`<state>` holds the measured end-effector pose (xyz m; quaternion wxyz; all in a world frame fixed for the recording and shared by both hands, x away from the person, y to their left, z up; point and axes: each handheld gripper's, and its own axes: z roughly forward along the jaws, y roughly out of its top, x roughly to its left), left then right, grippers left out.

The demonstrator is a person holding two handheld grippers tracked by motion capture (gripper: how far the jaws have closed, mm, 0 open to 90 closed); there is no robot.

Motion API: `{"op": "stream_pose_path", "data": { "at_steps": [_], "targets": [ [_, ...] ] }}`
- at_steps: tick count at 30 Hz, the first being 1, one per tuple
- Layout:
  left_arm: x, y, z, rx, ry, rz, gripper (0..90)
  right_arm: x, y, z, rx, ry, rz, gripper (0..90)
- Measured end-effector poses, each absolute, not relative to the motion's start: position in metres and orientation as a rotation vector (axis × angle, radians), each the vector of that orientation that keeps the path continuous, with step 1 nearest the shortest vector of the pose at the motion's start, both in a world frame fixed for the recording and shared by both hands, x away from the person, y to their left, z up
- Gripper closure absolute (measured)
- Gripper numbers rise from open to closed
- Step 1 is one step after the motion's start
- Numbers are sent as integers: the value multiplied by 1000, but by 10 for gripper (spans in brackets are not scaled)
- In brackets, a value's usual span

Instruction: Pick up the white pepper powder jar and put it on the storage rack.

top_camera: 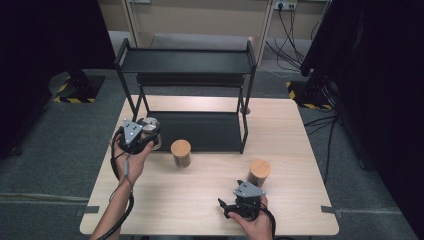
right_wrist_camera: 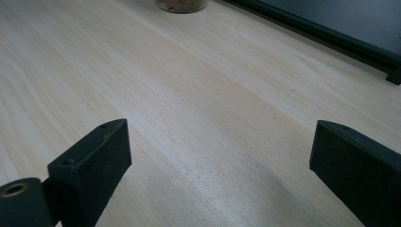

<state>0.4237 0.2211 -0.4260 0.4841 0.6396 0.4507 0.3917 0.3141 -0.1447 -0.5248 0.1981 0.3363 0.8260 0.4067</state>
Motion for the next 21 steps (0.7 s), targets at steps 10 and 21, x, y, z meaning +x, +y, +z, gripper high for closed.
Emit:
{"op": "stream_pose_path", "data": {
  "at_steps": [10,21],
  "targets": [
    [436,217,-428,1565,1112,941,349,314,-145,-525,941,2312,1138,65],
    [447,217,-429,1582,1122,953,349,314,-145,-525,939,2312,1139,65]
  ]
}}
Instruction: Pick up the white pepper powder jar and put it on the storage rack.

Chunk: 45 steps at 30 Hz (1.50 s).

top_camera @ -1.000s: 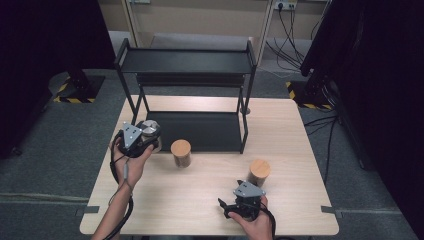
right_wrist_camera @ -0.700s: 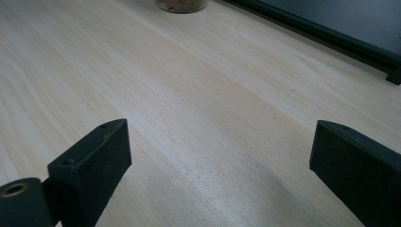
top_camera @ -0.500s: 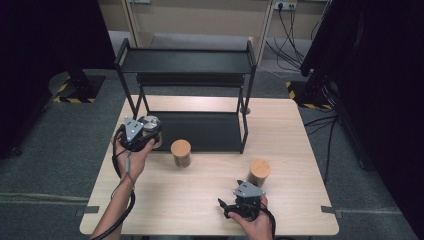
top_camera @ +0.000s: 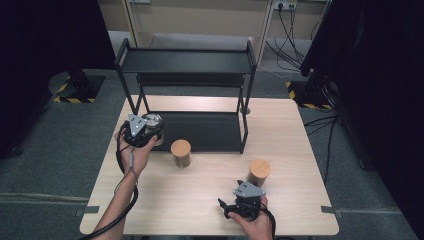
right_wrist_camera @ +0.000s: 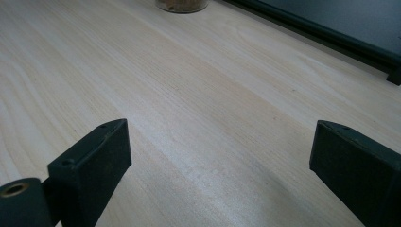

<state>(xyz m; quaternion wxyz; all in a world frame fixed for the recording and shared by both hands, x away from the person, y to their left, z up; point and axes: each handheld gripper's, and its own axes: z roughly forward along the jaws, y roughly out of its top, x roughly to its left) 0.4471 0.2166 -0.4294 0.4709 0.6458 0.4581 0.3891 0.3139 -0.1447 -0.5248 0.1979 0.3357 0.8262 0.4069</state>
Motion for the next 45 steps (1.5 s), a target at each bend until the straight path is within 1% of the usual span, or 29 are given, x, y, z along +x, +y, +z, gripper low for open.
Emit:
{"op": "stream_pose_path", "data": {
  "at_steps": [30,45],
  "targets": [
    [481,211,-434,1608,1179,954,349,313,-145,-525,934,2312,1147,65],
    [494,208,-447,1617,1208,937,348,313,-145,-525,933,2314,1147,65]
  ]
}}
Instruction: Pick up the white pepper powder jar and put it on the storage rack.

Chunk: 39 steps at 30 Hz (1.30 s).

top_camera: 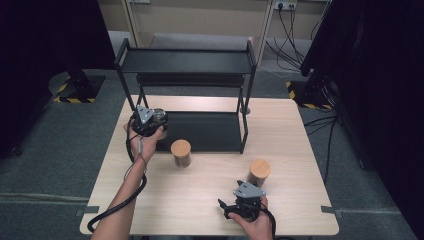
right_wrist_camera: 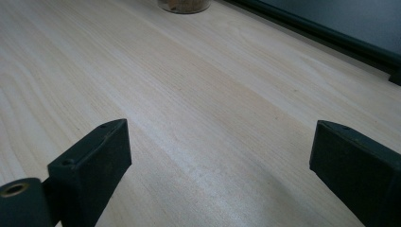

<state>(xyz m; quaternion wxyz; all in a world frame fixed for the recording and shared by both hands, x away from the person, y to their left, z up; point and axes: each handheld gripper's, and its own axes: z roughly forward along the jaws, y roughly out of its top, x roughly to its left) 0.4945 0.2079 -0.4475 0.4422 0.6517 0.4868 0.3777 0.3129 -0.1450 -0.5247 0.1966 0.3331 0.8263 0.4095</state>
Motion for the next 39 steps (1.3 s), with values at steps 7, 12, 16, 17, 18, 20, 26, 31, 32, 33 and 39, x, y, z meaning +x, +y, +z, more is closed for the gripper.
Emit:
{"op": "stream_pose_path", "data": {
  "at_steps": [7,12,16,17,18,20,26,31,32,33,39],
  "targets": [
    [500,206,-452,1631,1211,928,348,313,-145,-525,933,2315,1149,65],
    [502,204,-455,1636,1215,921,348,313,-145,-525,933,2315,1148,65],
    [504,203,-459,1643,1222,921,348,313,-145,-525,927,2315,1148,65],
    [505,203,-459,1645,1224,919,348,313,-145,-525,927,2316,1147,65],
    [505,203,-460,1647,1226,920,348,313,-145,-525,927,2317,1147,65],
    [507,203,-463,1647,1228,921,348,313,-145,-525,927,2318,1148,65],
    [509,202,-467,1650,1237,910,348,313,-145,-525,923,2320,1147,65],
    [511,200,-470,1652,1240,911,347,313,-145,-525,922,2322,1145,65],
    [511,199,-471,1653,1241,908,347,313,-145,-525,921,2322,1146,65],
    [511,199,-471,1653,1243,908,347,313,-145,-525,921,2322,1146,65],
    [513,199,-472,1651,1243,912,347,313,-145,-525,919,2324,1145,65]
  ]
}}
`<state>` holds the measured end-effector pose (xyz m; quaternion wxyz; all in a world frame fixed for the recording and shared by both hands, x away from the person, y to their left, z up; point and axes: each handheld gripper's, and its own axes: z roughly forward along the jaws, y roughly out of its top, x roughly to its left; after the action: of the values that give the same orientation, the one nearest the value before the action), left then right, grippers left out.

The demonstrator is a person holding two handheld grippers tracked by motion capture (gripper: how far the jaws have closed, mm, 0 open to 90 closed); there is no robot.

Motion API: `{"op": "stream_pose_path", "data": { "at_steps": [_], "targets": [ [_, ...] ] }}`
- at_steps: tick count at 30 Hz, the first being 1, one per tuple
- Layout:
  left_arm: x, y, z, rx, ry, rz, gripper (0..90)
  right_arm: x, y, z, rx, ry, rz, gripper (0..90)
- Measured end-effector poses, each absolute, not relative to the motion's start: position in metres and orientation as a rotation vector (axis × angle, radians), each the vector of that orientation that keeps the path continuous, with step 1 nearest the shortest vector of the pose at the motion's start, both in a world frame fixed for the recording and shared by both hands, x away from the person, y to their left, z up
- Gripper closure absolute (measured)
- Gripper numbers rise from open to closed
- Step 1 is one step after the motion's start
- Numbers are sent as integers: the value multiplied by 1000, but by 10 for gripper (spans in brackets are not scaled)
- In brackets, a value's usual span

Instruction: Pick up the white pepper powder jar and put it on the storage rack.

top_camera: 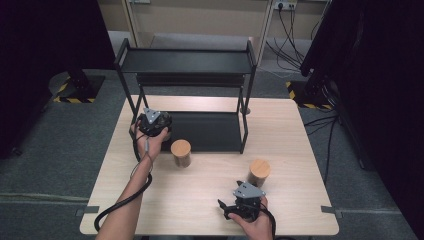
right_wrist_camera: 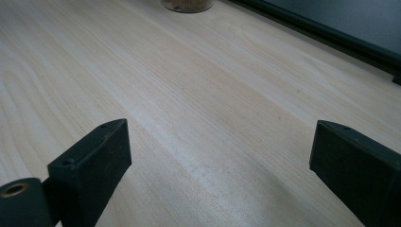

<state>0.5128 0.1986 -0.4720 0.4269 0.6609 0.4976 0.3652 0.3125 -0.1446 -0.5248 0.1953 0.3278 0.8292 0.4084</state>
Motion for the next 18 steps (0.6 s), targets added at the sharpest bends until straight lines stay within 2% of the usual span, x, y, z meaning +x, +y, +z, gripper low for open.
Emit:
{"op": "stream_pose_path", "data": {
  "at_steps": [18],
  "targets": [
    [510,197,-475,1649,1254,917,342,312,-144,-525,917,2324,1141,64]
  ]
}}
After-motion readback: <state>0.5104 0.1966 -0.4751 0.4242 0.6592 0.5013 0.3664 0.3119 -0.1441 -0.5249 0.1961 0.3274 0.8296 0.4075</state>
